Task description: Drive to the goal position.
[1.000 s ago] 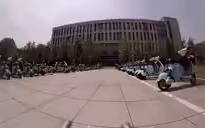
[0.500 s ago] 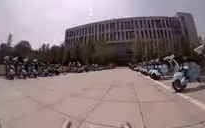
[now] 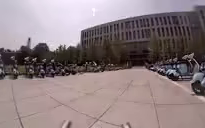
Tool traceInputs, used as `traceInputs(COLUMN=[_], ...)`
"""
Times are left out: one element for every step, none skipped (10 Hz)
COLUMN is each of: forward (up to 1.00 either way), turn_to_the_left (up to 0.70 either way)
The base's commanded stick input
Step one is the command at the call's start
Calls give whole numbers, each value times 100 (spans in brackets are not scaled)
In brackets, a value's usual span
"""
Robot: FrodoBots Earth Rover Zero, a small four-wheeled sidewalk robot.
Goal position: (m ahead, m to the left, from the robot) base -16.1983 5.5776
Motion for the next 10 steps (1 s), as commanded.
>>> traceInputs(forward=[0,0,0,0,0,0,0,0,0,0], turn_to_the_left=[100,100,100,100,100,100,100,100,100,100])
